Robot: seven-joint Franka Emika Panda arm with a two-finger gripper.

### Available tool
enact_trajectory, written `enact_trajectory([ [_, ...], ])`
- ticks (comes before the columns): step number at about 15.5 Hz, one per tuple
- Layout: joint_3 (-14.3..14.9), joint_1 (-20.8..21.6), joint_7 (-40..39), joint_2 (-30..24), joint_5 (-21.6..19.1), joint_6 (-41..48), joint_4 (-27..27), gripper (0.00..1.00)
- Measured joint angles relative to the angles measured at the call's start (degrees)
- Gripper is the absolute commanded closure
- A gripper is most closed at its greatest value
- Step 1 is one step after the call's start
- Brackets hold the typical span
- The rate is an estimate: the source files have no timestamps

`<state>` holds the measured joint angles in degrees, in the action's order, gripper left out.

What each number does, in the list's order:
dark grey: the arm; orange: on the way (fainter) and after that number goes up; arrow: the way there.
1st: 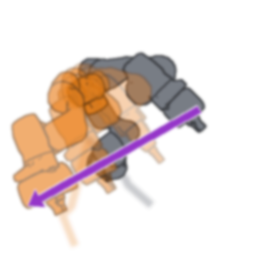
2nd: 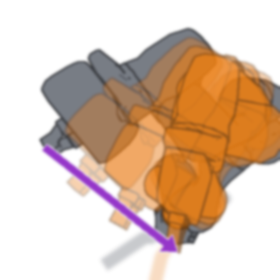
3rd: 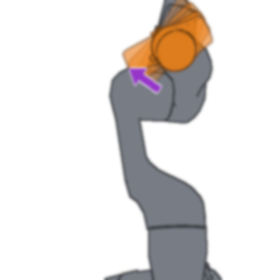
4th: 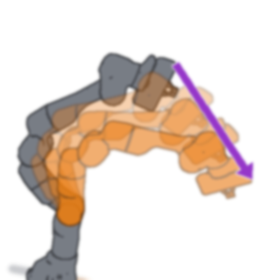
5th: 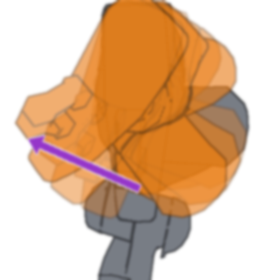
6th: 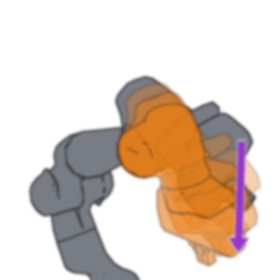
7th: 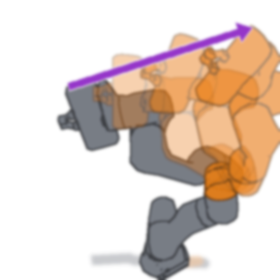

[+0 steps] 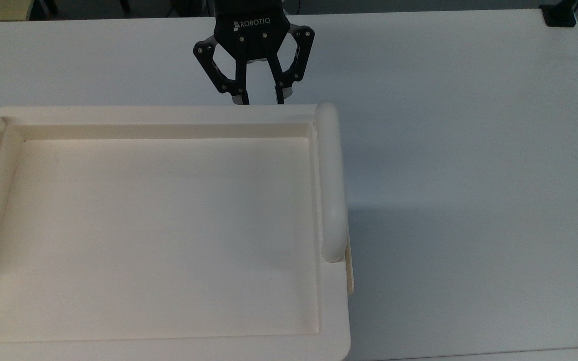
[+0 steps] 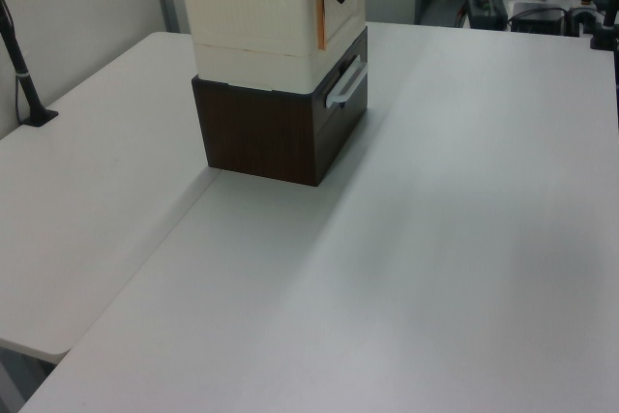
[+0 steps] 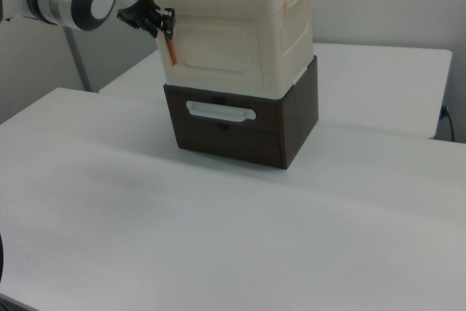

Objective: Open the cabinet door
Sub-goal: 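Move the gripper to the cabinet door's edge and close on it, then pull the gripped door edge outward from the cabinet body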

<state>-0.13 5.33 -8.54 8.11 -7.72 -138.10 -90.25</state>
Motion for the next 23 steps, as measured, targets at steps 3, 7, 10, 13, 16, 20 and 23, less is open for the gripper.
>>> enact_trajectory([
  [3, -0.13, 0.01, 0.1, 0.78, 0.0, -2.17, 0.02, 0.55],
  [7, -0.21, 0.02, 0.16, 1.71, 0.0, -4.87, 0.04, 0.59],
  [10, -0.28, 0.02, 0.88, 1.88, 0.0, -5.35, 0.04, 0.62],
  [13, -0.62, 0.07, 1.38, 2.13, 0.0, -5.35, 0.04, 0.64],
  [16, -1.11, 0.24, 1.61, 2.57, 0.0, -7.34, 0.05, 0.64],
  [20, -1.29, 0.24, 2.01, 2.71, 0.06, -8.73, -0.05, 0.74],
  [23, -1.29, 0.23, 2.03, 2.72, 0.51, -8.78, -0.05, 0.88],
])
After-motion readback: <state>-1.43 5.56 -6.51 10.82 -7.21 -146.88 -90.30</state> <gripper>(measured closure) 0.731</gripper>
